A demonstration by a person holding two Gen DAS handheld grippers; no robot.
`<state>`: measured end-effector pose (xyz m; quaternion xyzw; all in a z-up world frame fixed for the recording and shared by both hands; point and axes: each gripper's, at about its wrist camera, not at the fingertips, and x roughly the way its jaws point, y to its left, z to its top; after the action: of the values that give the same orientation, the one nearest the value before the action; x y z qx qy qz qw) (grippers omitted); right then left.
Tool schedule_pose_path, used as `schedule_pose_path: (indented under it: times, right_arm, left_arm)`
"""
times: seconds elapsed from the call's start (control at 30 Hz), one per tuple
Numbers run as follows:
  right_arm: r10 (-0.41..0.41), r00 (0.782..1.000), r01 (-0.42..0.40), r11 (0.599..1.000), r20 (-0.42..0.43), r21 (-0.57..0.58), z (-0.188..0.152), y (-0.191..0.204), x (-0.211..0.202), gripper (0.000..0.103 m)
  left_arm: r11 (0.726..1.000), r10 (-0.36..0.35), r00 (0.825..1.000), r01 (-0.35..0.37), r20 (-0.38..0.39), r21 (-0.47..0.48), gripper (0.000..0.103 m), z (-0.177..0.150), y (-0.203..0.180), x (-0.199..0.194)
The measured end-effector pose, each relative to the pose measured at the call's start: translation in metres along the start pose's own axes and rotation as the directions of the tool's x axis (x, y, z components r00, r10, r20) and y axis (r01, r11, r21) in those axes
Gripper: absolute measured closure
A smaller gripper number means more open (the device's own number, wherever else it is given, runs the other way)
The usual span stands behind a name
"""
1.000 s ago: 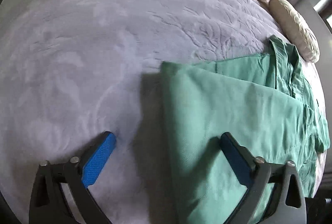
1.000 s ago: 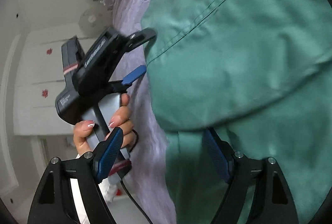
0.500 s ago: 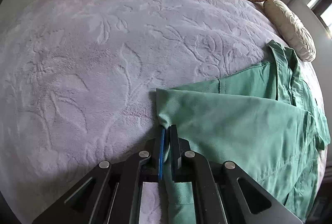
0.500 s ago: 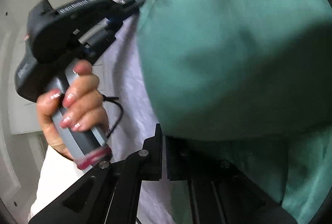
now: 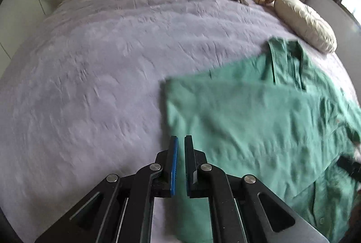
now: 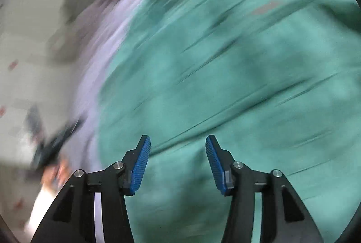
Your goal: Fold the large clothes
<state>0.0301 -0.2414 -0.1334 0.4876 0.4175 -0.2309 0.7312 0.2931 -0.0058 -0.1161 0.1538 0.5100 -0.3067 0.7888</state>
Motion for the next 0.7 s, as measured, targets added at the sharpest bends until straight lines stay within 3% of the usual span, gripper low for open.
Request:
schedule_pose_path:
  times: [0.1,0.13,0.17,0.2,0.3,0.37,0.47,0.57,0.7]
  right_arm:
    - [0.038,0.999,-0.038,0.996,0.001,0.081,0.017,-0.021,0.006,0.047]
    - [0.034,0.999,-0.032,0.996,-0.019,0.079,0.023,-0.015,0.015,0.054]
    - [0.007,0.999,-0.004,0.998,-0.036,0.067,0.024,-0.013,0.019,0.09]
    - [0.014,0.999,-0.012,0.999,-0.048,0.044,0.029,-0.012,0.02,0.095]
    - [-0.014,0.999,0.018,0.992,0.038,-0.123,0.038,0.007,0.0,0.096]
    - [-0.057,0.997,0.065,0.984,0.056,-0.167,0.047,0.001,-0.004,0.096]
    - [-0.051,0.998,0.049,0.996,-0.022,-0.077,0.049,-0.04,-0.001,0.097]
    - [-0.011,1.0,0.012,1.0,-0.011,0.02,0.045,-0.062,-0.017,0.096]
    - [0.007,0.999,-0.006,0.999,-0.041,0.037,0.036,-0.074,-0.037,0.091]
  left_arm:
    - [0.998,0.015,1.0,-0.016,-0.027,-0.06,0.096,-0.021,-0.005,0.01]
    - [0.996,0.021,0.999,-0.025,-0.041,-0.083,0.096,-0.027,-0.005,0.016]
    - [0.994,0.034,0.998,-0.039,-0.051,-0.099,0.096,-0.031,-0.005,0.022]
    - [0.993,0.039,0.998,-0.045,-0.051,-0.108,0.096,-0.035,-0.005,0.025]
    - [0.993,0.049,0.997,-0.054,-0.052,-0.109,0.096,-0.039,-0.006,0.027]
    - [0.993,0.061,0.996,-0.067,-0.06,-0.099,0.096,-0.038,-0.009,0.028]
    - [0.991,0.079,0.995,-0.086,-0.067,-0.1,0.096,-0.036,-0.014,0.027]
    - [0.989,0.098,0.992,-0.106,-0.079,-0.101,0.096,-0.035,-0.017,0.022]
    - [0.987,0.107,0.991,-0.116,-0.082,-0.114,0.096,-0.039,-0.01,0.001]
